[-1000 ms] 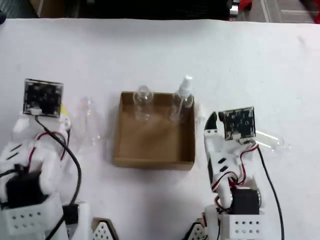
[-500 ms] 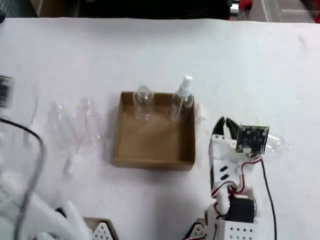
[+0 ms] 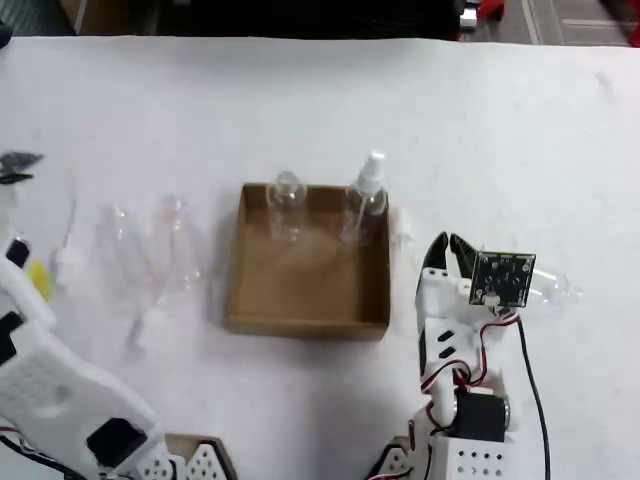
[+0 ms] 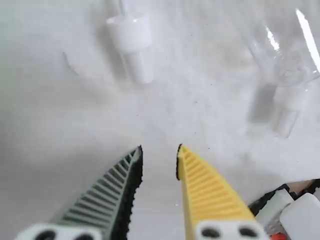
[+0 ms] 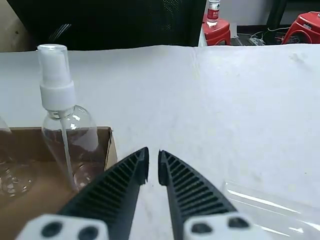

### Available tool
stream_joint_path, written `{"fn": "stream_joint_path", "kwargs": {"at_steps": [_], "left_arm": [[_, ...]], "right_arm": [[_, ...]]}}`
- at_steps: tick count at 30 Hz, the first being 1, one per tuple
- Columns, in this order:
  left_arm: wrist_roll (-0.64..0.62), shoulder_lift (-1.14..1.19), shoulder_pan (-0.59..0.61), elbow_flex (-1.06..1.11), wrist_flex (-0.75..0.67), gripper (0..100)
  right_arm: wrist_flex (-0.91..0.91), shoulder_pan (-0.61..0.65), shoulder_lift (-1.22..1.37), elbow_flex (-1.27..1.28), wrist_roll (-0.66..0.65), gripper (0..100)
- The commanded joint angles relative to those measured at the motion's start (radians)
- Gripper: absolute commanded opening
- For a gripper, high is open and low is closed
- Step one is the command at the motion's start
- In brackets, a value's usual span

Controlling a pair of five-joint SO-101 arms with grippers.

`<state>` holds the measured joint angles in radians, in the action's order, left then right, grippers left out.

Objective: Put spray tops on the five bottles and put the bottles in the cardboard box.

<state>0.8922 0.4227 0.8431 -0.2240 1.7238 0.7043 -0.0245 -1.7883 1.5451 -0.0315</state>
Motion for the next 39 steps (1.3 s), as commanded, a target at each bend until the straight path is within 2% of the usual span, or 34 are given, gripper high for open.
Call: {"fn": "stream_joint_path", "kwargs": {"at_steps": [1,9,13,16,19,21,22,24,29,31,34,39], "left_arm": [[-0.032,-0.018,0.005,0.015,0.003,12],[-0.316,-0.142,-0.047,0.224,-0.026,8],[-0.677,-0.226,-0.058,0.18,-0.034,10],[-1.036,-0.275,-0.104,0.087,0.06,18],[-1.413,-0.308,-0.159,0.075,0.063,25],[-1.619,-0.317,-0.185,0.083,0.063,27],[-1.682,-0.317,-0.2,0.084,0.063,27],[-1.726,-0.314,-0.217,0.086,0.063,27],[-1.734,-0.312,-0.24,0.201,-0.005,28],[-1.8,-0.314,-0.191,0.245,-0.103,27],[-1.966,-0.317,-0.107,0.247,-0.203,28],[-2.024,-0.314,-0.084,0.242,-0.221,28]], "right_arm": [[-0.035,0.001,-0.013,0.009,0.009,1.5],[-0.065,0.002,-0.012,0.025,-0.046,1.5],[-0.064,0.002,-0.012,0.025,-0.046,1.5],[-0.064,0.005,-0.012,0.025,-0.051,1.5],[-0.061,0.036,-0.012,0.026,-0.054,1.5],[-0.059,0.05,-0.012,0.026,-0.055,1.5],[-0.058,0.05,-0.012,0.026,-0.055,1.5],[-0.058,0.048,-0.012,0.026,-0.055,1.5],[-0.059,0.048,-0.012,0.026,-0.055,1.5],[-0.061,0.048,-0.012,0.026,-0.055,1.5],[-0.061,0.048,-0.012,0.026,-0.055,1.5],[-0.062,0.05,-0.012,0.026,-0.055,1.5]]}}
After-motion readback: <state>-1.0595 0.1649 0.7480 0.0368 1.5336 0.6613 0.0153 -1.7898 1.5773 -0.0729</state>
